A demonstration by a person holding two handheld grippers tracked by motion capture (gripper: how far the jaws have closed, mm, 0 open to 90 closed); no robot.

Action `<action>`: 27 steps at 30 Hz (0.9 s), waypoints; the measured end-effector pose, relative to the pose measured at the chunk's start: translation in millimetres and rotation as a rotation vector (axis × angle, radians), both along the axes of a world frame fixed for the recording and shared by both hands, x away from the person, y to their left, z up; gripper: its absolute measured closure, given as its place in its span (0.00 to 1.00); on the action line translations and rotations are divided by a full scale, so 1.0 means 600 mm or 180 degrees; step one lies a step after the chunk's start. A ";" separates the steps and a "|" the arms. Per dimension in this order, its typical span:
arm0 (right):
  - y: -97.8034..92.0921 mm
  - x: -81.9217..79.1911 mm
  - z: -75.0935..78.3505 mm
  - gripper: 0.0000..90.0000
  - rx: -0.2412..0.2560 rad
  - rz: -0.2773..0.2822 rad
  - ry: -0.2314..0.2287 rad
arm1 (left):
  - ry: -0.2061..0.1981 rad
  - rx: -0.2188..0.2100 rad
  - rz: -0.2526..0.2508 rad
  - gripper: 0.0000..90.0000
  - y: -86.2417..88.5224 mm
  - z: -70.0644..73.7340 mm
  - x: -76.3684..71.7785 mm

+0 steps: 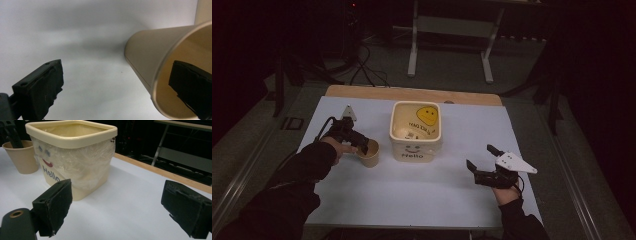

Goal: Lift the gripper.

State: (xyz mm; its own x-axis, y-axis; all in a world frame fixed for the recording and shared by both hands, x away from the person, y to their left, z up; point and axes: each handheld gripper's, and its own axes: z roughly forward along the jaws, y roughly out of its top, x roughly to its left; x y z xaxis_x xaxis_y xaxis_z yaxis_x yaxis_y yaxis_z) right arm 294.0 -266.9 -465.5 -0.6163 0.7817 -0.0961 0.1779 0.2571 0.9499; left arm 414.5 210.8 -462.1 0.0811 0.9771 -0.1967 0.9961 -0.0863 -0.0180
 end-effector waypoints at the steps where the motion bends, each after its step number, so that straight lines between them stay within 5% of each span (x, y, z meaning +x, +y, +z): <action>1: 0.001 0.001 0.000 0.11 0.0007 0.0005 0.0019 | -0.0017 0.0010 -0.0005 0.01 0.000 0.002 0.000; 12: 0.000 0.004 -0.002 0.11 0.0017 0.0026 0.0065 | -0.0093 -0.0011 -0.0190 0.01 0.000 0.044 0.009; 18: -0.001 0.003 -0.002 0.11 0.0017 0.0037 0.0086 | -0.0086 -0.0049 -0.0417 0.01 -0.001 0.069 0.013; 27: -0.001 0.003 0.000 0.11 0.0023 0.0060 0.0097 | -0.0229 -0.0106 -0.0616 0.01 0.003 0.105 0.018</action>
